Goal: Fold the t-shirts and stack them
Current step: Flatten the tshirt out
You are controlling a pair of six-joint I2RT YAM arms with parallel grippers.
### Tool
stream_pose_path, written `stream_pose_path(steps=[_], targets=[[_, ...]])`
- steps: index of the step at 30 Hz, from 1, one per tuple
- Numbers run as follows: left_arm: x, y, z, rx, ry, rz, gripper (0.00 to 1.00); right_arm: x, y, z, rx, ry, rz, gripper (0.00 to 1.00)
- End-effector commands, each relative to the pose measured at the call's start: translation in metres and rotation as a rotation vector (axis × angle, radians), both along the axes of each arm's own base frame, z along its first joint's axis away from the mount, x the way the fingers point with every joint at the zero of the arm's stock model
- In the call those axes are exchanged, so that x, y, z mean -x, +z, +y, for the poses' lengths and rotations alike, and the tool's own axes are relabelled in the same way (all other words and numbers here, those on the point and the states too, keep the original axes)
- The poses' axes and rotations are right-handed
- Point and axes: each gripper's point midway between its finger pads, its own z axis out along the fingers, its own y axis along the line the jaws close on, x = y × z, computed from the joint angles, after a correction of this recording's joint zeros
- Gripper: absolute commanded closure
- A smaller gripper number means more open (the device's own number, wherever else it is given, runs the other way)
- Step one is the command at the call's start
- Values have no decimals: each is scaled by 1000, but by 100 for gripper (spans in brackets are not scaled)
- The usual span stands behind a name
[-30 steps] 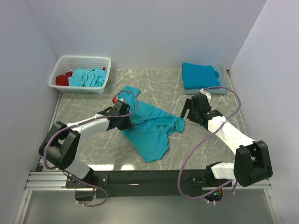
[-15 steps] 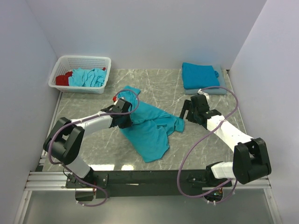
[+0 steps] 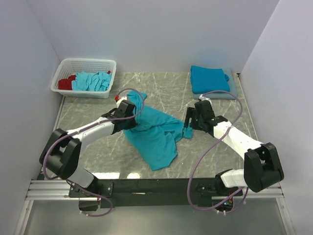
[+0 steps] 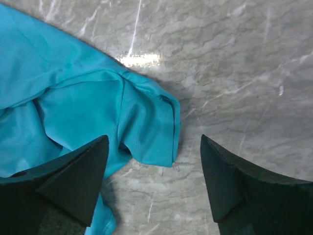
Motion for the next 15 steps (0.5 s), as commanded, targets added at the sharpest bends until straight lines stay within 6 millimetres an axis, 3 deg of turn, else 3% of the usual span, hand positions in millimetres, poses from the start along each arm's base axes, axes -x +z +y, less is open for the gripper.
stream_pose_path(steps=[1, 7, 11, 15], targets=[[-20, 41, 8, 11, 30, -157, 99, -2, -12, 7, 12, 14, 17, 19], [-23, 58, 38, 11, 122, -227, 99, -11, -18, 15, 5, 16, 30, 23], [-22, 64, 58, 15, 178, -248, 99, -13, -11, 29, -25, 66, 17, 24], [-16, 63, 44, 66, 77, -241, 99, -8, -7, 36, -35, 102, 15, 24]])
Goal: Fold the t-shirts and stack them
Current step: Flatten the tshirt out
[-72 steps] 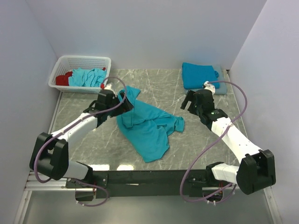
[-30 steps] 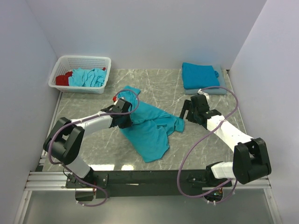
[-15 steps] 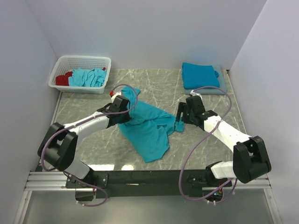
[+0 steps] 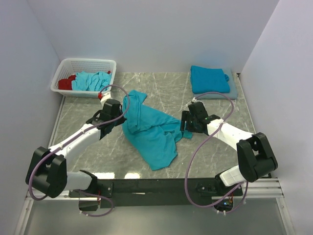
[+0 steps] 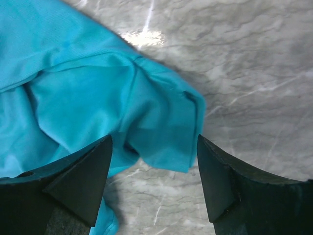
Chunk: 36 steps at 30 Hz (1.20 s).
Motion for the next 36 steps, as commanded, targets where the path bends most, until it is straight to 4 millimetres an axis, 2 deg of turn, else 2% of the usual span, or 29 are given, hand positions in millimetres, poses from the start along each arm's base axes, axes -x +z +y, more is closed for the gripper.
stream_pose_path(steps=[1, 2, 3, 4, 5, 6, 14, 17, 19, 20, 21, 22, 23, 26, 28, 29, 30, 31, 33, 34, 35, 36], targets=[[-2, 11, -17, 44, -107, -44, 99, -13, 25, 15, -48, 39, -76, 24], [1, 9, -31, 79, -177, -35, 93, -11, 25, 15, -46, 42, -73, 24], [2, 7, -37, 88, -213, -29, 73, -11, 25, 14, -44, 40, -72, 24], [3, 5, -43, 104, -243, -24, 56, -11, 25, 13, -44, 39, -76, 24], [5, 0, -51, 123, -283, -1, 33, -9, 23, 12, -38, 36, -67, 24], [6, -2, -56, 130, -311, 6, 1, -9, 23, 12, -37, 35, -66, 24], [16, -39, -85, 99, -436, 135, 1, -5, 19, 9, -23, 35, -58, 24], [16, -50, -81, 26, -416, 174, 5, -3, 19, 5, -13, 27, -57, 24], [15, -53, -78, -1, -391, 189, 21, -2, 17, 1, -2, 14, -57, 24], [14, -56, -73, -26, -365, 202, 59, 0, 17, 1, -1, 14, -55, 24], [13, -56, -71, -29, -344, 203, 77, 0, 17, 0, 0, 13, -55, 24], [10, -56, -66, -54, -308, 199, 88, 2, 15, 0, 5, 15, -50, 24], [11, -58, -61, -70, -289, 208, 90, 2, 14, -1, 6, 11, -48, 24], [10, -61, -55, -109, -257, 234, 87, 5, 15, -3, 14, 11, -47, 24], [12, -63, -60, -102, -293, 240, 89, 6, 15, -4, 15, 10, -51, 24], [16, -64, -70, -70, -337, 252, 89, 6, 16, -4, 13, 11, -52, 24], [17, -64, -74, -60, -358, 249, 97, 6, 17, -4, 13, 13, -57, 24], [19, -64, -78, -53, -378, 249, 99, 6, 17, -5, 15, 10, -56, 24], [22, -68, -80, -57, -388, 272, 94, 7, 18, -6, 15, 9, -58, 24], [24, -69, -81, -64, -392, 278, 86, 7, 18, -5, 15, 11, -58, 24], [23, -70, -83, -64, -392, 283, 73, 8, 17, -6, 17, 12, -55, 24], [24, -70, -85, -62, -400, 287, 70, 8, 17, -6, 17, 9, -57, 24]])
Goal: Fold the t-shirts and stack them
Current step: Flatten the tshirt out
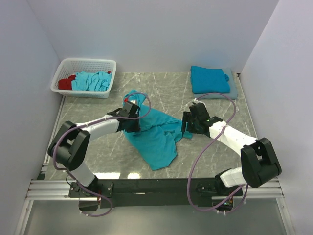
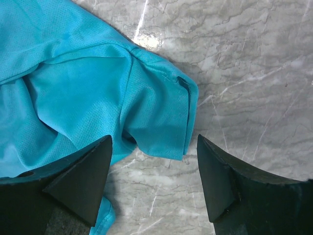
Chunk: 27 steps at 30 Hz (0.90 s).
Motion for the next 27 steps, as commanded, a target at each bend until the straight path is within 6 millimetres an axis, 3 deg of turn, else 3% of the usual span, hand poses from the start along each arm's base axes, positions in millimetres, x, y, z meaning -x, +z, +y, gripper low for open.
stream_pose_path(steps=[1, 14, 16, 17, 18, 20, 27], targets=[[-3, 10, -17, 25, -43, -4, 68, 0, 7, -2, 11, 8, -34, 24], [14, -21, -5, -154, -32, 113, 65, 2, 3, -6, 23, 0, -32, 24], [14, -24, -8, -152, -36, 121, 69, 3, 2, -6, 25, 1, -31, 24], [14, -24, -8, -153, -29, 120, 81, 2, 2, -6, 25, -1, -33, 24], [13, -23, -6, -161, -24, 120, 87, 2, 3, -6, 24, 2, -37, 24], [9, -15, -6, -156, -10, 97, 99, 2, 3, -6, 25, 1, -36, 24], [-13, 41, -1, -105, 78, -91, 99, 5, 9, -5, 14, 15, -59, 24]])
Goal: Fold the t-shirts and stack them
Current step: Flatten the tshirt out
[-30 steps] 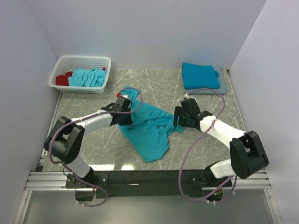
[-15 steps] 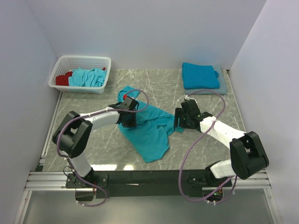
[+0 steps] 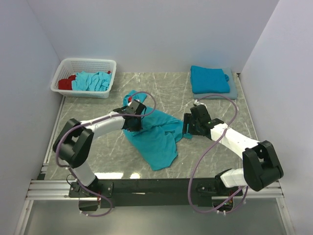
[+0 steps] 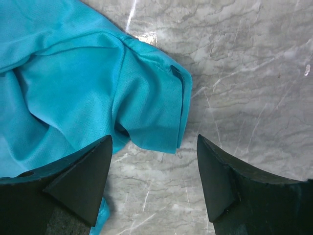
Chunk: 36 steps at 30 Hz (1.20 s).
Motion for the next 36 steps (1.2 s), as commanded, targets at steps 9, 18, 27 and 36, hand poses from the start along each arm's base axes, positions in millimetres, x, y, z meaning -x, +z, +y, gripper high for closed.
stream_pose_path(steps=[9, 18, 27, 36], targets=[[-25, 108, 49, 134, 250, -355, 100, 20, 33, 26, -24, 126, -101, 25], [-19, 122, 101, 274, 402, -431, 99, 46, 26, 44, 16, 168, -83, 26], [-11, 129, 123, 300, 447, -495, 99, -22, 45, 15, 93, -63, -145, 26], [-19, 124, 116, 322, 411, -489, 99, -83, 39, 21, 78, -39, -120, 27]])
